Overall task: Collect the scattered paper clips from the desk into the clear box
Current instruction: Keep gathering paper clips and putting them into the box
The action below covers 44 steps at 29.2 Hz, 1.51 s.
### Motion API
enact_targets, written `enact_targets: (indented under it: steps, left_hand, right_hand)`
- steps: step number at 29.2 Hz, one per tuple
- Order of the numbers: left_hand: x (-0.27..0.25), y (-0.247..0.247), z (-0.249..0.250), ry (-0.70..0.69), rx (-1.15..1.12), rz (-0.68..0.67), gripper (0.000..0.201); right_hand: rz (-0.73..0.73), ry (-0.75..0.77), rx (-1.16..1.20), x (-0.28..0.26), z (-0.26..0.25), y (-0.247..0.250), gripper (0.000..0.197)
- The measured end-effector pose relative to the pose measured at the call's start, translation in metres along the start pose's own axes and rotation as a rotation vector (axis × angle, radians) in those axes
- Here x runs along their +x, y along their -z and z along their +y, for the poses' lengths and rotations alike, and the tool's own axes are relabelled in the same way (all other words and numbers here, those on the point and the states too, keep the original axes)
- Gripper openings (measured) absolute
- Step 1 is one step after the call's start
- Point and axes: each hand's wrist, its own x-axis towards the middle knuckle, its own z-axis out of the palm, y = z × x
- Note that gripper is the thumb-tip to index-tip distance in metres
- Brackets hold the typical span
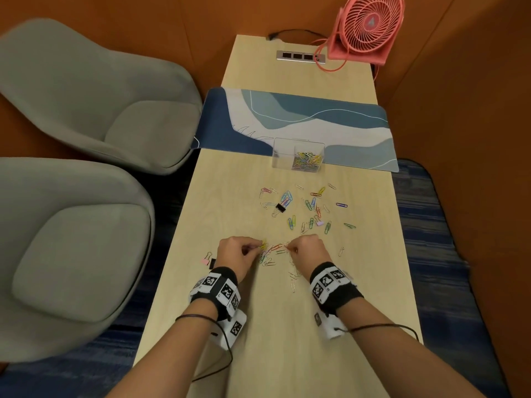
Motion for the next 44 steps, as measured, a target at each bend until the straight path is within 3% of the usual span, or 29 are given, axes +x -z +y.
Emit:
enact_targets:
  steps: [3, 5, 7, 14, 22, 31, 35, 39, 44]
  left_hand:
    - [0.006, 0.003, 0.007, 0.013, -0.027, 0.01, 0.009]
    - [0.013, 0.006, 0.017, 0.008, -0.059, 0.028, 0.008]
    - [0.022, 0.011, 0.03, -0.016, -0.093, 0.018, 0.01]
    - [0.077, 0.027, 0.073, -0.16, -0.209, -0.006, 0.014]
    - [0.175, 0.021, 0.134, -0.314, -0.167, 0.036, 0.013]
    - [0.247, -0.01, 0.172, -0.501, 0.378, -0.183, 0.012]
    - [0.256, -0.023, 0.177, -0.589, 0.583, -0.187, 0.015]
    - [0.26, -0.036, 0.171, -0.54, 0.522, -0.208, 0.023]
    - [0.263, -0.046, 0.166, -0.522, 0.47, -0.195, 0.011]
  right_hand:
    - [0.066, -0.164, 0.452, -0.002, 0.019, 0.005, 0.013]
    - [0.035, -0.305, 0.808, -0.004, 0.029, 0.01, 0.015]
    - [0.012, -0.376, 1.014, -0.006, 0.037, 0.015, 0.018]
    - [-0.03, -0.338, 1.503, 0.015, 0.039, 0.066, 0.026]
    - [0.137, -0.196, 1.78, 0.088, 0.04, 0.147, 0.02]
    - [0.232, -0.223, 1.883, 0.142, 0.06, 0.153, 0.016]
    - [0.23, -0.26, 1.877, 0.149, 0.069, 0.142, 0.018]
    - [0.249, -0.296, 1.9, 0.151, 0.077, 0.136, 0.026]
    - [0.278, -0.323, 1.889, 0.152, 0.084, 0.136, 0.032]
